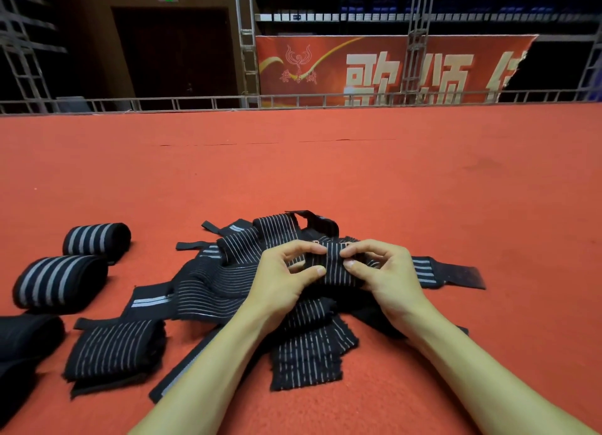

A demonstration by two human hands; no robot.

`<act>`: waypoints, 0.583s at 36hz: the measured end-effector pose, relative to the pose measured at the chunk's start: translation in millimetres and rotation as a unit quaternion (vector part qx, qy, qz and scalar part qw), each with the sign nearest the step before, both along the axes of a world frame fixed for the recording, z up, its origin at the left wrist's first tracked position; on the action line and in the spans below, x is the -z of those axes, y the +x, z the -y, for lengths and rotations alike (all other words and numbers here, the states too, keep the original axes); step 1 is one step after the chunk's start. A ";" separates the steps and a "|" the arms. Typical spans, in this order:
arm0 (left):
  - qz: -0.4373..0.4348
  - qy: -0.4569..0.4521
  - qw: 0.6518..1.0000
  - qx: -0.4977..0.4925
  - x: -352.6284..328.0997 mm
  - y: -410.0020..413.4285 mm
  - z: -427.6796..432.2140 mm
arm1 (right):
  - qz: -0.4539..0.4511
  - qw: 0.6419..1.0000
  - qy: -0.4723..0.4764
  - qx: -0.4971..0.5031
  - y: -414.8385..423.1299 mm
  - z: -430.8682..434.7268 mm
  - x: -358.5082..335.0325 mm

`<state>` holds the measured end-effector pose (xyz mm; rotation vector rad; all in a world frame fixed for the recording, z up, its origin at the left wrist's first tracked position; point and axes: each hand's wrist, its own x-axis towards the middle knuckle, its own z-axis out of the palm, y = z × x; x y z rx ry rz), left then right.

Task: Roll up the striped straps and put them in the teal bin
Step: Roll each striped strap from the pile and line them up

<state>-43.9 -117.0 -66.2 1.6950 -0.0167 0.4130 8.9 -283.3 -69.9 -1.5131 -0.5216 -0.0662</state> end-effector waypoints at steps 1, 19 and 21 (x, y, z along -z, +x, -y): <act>-0.007 0.006 1.000 -0.004 -0.1 -1.3 0.1 | 0.003 1.000 -0.014 0.007 -1.0 -0.6 -0.7; -0.047 -0.032 0.997 -0.051 -27.1 -153.8 -63.1 | 0.068 0.986 -0.093 -0.119 -120.6 -58.7 -31.7; -0.064 -0.028 0.995 -0.068 -20.9 -176.1 -76.5 | 0.081 0.982 -0.111 -0.130 -137.4 -73.9 -23.7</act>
